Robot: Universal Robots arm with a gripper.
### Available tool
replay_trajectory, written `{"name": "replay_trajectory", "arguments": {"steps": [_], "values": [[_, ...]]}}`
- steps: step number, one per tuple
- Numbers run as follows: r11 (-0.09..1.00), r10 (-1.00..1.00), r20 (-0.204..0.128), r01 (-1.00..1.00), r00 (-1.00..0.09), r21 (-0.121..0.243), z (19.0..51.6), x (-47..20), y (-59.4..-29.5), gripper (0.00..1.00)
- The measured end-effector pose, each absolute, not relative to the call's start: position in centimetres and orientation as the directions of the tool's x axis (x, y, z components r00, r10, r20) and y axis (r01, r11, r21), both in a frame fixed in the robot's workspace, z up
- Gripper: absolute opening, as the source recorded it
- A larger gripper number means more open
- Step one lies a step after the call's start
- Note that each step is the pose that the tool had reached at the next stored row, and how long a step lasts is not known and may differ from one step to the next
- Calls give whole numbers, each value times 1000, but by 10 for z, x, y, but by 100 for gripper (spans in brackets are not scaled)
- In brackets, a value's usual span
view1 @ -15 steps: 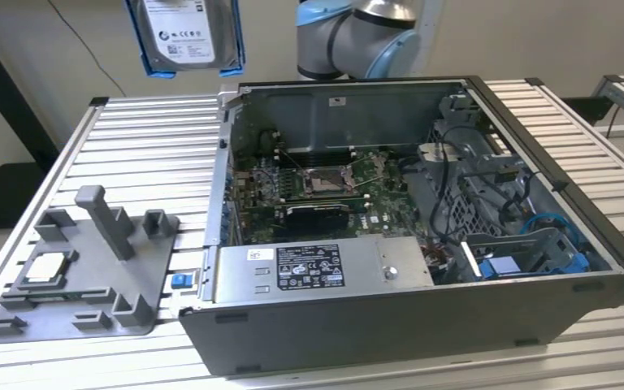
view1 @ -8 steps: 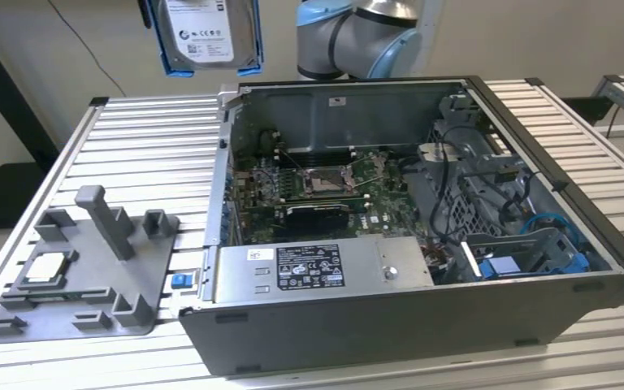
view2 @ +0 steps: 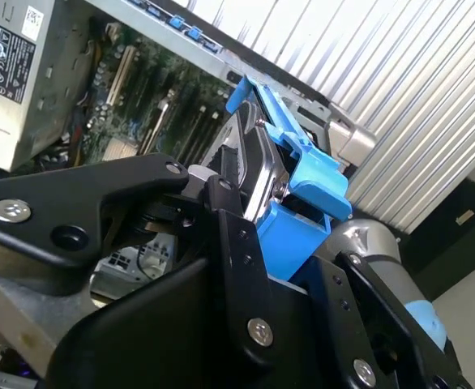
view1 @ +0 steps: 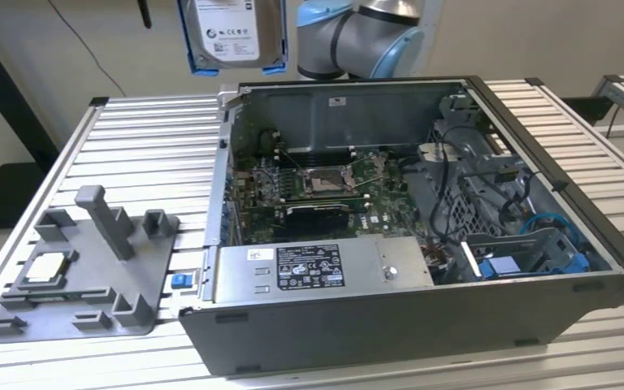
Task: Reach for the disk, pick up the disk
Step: 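Pick up the disk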
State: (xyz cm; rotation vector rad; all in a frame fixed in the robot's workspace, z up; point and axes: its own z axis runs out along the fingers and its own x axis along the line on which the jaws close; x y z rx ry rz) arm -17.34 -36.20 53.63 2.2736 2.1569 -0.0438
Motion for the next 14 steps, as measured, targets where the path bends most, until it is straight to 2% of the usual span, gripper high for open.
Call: {"name": "replay_trajectory", "arguments": {"steps": [14], "values": [[-53,998,-25,999,52,-14,536,-134,-362,0]]}}
